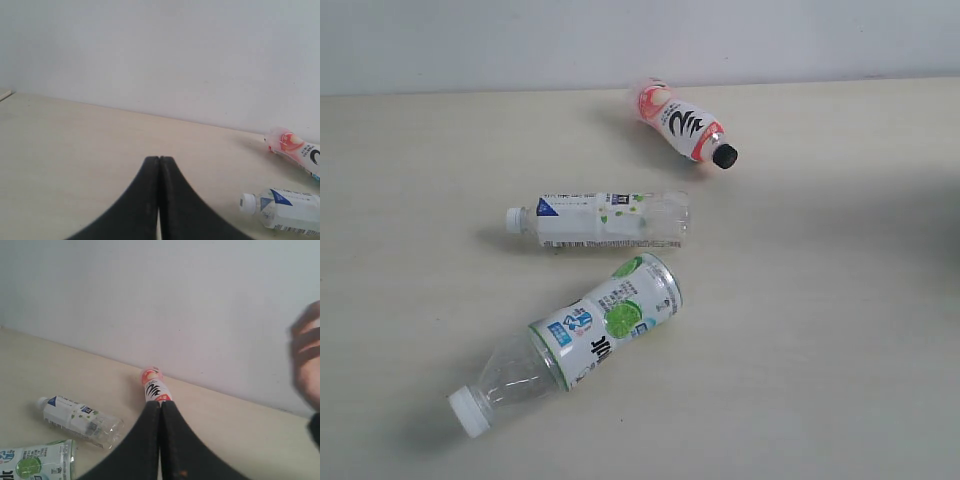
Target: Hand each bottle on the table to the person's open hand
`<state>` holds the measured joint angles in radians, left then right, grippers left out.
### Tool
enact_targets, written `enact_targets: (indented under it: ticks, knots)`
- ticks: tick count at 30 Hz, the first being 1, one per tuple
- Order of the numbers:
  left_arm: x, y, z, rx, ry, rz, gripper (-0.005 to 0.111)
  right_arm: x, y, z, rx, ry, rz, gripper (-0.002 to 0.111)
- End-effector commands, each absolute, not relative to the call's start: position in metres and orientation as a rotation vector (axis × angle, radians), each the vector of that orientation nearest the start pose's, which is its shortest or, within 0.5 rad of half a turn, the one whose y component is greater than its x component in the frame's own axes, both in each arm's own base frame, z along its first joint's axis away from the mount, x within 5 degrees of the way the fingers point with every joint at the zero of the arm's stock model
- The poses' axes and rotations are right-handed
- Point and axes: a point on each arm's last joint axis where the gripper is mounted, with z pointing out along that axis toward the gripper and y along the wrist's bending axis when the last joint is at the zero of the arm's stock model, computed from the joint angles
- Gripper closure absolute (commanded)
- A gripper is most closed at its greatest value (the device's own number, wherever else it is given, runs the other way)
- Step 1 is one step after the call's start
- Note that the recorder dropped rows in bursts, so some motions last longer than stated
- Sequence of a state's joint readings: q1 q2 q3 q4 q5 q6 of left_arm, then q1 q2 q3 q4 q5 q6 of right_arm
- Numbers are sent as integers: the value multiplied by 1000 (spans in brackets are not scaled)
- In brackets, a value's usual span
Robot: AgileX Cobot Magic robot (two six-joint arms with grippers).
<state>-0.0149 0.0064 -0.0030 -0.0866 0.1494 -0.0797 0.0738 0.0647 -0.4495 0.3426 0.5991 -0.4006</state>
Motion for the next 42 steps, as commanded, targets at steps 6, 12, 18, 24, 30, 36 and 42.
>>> enact_targets:
  ticks: [6,12,18,24,30,36,42]
  knots:
    - [56,-2,200,-121,1628,-153,107,21,18,304,-302,1637,115,108]
    - [56,-2,200,-121,1628,-153,107,21,18,304,-302,1637,115,108]
    - [56,-2,200,-121,1628,-153,107,21,18,304,-302,1637,115,108]
    - [56,-2,200,-121,1628,-153,107,21,19,304,-299,1637,123,108]
    - [56,-2,200,-121,1628,-153,107,21,20,314,-218,1547,207,108]
    - [56,-2,200,-121,1628,-153,107,26,15,329,-125,1411,211,108]
    - [56,-2,200,-121,1628,-153,107,137,16,350,-71,1718,147,108]
